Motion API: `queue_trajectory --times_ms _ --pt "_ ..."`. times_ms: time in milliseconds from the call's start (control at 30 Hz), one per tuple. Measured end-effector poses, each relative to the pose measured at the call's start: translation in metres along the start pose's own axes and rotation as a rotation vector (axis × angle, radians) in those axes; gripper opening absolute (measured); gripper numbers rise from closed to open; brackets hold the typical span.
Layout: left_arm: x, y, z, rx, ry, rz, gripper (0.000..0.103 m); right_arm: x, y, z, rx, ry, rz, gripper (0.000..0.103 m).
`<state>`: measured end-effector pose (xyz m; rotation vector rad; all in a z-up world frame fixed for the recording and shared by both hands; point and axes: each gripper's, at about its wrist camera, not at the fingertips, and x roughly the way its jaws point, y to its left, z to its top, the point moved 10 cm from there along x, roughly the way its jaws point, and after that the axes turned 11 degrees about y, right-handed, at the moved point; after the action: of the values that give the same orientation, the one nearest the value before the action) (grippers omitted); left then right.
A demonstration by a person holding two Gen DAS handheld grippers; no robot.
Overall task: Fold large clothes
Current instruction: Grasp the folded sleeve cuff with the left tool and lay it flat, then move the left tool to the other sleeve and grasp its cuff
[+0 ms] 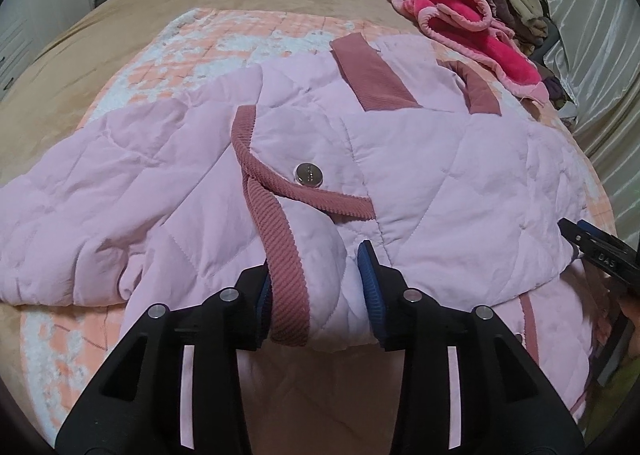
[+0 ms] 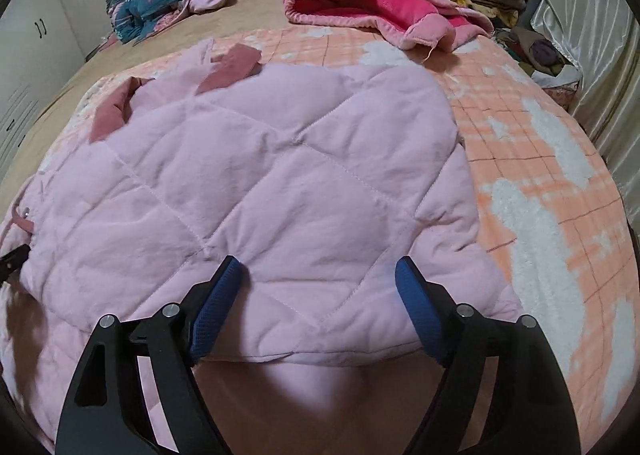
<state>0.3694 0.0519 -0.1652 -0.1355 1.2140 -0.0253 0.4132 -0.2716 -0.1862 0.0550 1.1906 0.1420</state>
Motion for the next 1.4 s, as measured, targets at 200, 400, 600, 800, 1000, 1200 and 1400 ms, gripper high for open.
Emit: queue_trajectory --times_ms 200,400,600,800,1000,1200,1400 --pt "-0.012 -0.003 -0.004 0.009 -0.007 0.007 0.037 -0.044 0.009 -0.017 0.016 -0.084 0.069 0.083" --pt "-0.025 -0.009 -0.009 0.014 -0.028 0.014 0.054 -0.070 0.015 -0.031 0.020 -0.121 0.090 0.092" --pt "-0.044 -0.016 -0.013 0.008 -0.061 0.013 0.089 -0.091 0.016 -0.038 0.035 -0.154 0.111 0.094" --pt "-0.059 -0.011 -0.019 -0.025 -0.080 0.035 0.094 -0.108 0.026 -0.041 0.024 -0.180 0.118 0.095" --pt "-0.073 0.003 -0.026 -0.052 -0.111 0.061 0.094 -0.120 0.050 -0.041 -0.014 -0.206 0.120 0.095" --pt "-0.082 0.027 -0.036 -0.082 -0.125 0.083 0.094 -0.125 0.082 -0.042 -0.063 -0.210 0.137 0.095" --pt "-0.090 0.056 -0.043 -0.115 -0.139 0.114 0.094 -0.130 0.124 -0.040 -0.125 -0.216 0.161 0.095"
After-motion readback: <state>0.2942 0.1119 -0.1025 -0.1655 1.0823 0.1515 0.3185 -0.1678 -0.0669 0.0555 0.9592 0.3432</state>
